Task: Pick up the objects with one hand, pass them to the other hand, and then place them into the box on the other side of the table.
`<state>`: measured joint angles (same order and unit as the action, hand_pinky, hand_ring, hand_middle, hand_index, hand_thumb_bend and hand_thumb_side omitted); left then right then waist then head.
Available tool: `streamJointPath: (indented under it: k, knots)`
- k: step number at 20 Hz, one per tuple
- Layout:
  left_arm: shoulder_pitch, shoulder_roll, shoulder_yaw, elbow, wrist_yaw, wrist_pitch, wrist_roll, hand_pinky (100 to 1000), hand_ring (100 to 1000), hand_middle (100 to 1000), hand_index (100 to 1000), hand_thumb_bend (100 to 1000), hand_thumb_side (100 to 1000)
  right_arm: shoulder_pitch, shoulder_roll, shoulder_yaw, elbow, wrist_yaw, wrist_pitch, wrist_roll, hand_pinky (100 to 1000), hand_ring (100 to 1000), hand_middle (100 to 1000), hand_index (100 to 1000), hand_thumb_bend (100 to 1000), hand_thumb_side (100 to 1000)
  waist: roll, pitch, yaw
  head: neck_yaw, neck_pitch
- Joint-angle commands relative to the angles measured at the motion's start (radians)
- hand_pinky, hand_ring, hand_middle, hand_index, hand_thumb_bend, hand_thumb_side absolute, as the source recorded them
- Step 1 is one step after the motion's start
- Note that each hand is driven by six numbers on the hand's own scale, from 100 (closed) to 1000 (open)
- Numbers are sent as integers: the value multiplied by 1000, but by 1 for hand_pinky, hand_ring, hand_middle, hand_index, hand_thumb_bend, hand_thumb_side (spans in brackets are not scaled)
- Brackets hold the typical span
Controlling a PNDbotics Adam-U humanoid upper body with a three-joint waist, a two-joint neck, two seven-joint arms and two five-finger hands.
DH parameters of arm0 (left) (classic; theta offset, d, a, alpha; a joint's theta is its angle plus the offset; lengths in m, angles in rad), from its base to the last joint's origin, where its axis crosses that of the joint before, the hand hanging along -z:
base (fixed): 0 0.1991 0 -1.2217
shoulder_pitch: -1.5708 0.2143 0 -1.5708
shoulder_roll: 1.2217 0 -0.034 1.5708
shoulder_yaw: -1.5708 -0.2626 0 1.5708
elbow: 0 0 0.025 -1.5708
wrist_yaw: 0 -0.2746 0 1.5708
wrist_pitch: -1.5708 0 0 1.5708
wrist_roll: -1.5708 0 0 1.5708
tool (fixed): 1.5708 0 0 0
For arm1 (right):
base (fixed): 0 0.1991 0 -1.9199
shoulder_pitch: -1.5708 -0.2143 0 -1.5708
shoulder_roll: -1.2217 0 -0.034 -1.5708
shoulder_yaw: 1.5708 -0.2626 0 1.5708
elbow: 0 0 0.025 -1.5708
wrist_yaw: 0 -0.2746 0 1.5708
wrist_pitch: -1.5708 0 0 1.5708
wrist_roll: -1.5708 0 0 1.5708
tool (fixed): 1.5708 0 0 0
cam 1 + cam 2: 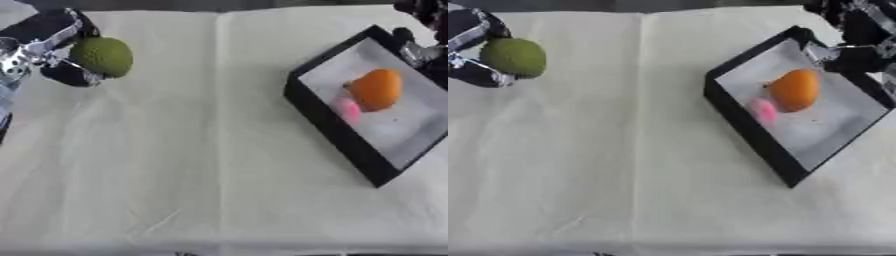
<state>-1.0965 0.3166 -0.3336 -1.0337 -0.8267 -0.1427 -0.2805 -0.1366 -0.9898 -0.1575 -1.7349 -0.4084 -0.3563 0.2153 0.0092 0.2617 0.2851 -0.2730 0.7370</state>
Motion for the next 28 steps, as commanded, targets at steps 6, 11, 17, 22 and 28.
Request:
streamJointPath:
  k: [6, 11, 17, 22, 28]
  knots:
    - [42, -55, 48, -66, 125, -12, 149, 719, 516, 454, 530, 100, 108, -58, -49, 41, -127, -20, -2, 40, 1000, 1000, 930, 1000, 100, 100, -13, -30, -2, -19, -15]
    - [76, -99, 68, -73, 217, -65, 171, 721, 509, 450, 532, 100, 163, -135, -71, 118, -194, 8, -14, 92, 1000, 1000, 945, 1000, 100, 100, -22, -33, 1, -48, -14]
    - [112, -146, 83, -98, 266, -160, 201, 735, 510, 452, 534, 100, 228, -237, -66, 216, -199, 69, -43, 156, 1000, 1000, 955, 1000, 100, 100, -32, -37, 6, -84, -8]
    - [144, -189, 93, -112, 290, -213, 209, 740, 513, 454, 536, 100, 291, -316, -38, 291, -172, 139, -81, 202, 1000, 1000, 953, 1000, 100, 100, -43, -39, 8, -127, -2]
    - [168, -231, 92, -136, 309, -258, 209, 744, 515, 455, 538, 100, 339, -409, 27, 360, -111, 191, -82, 242, 1000, 1000, 957, 1000, 100, 100, -47, -39, 9, -155, 4]
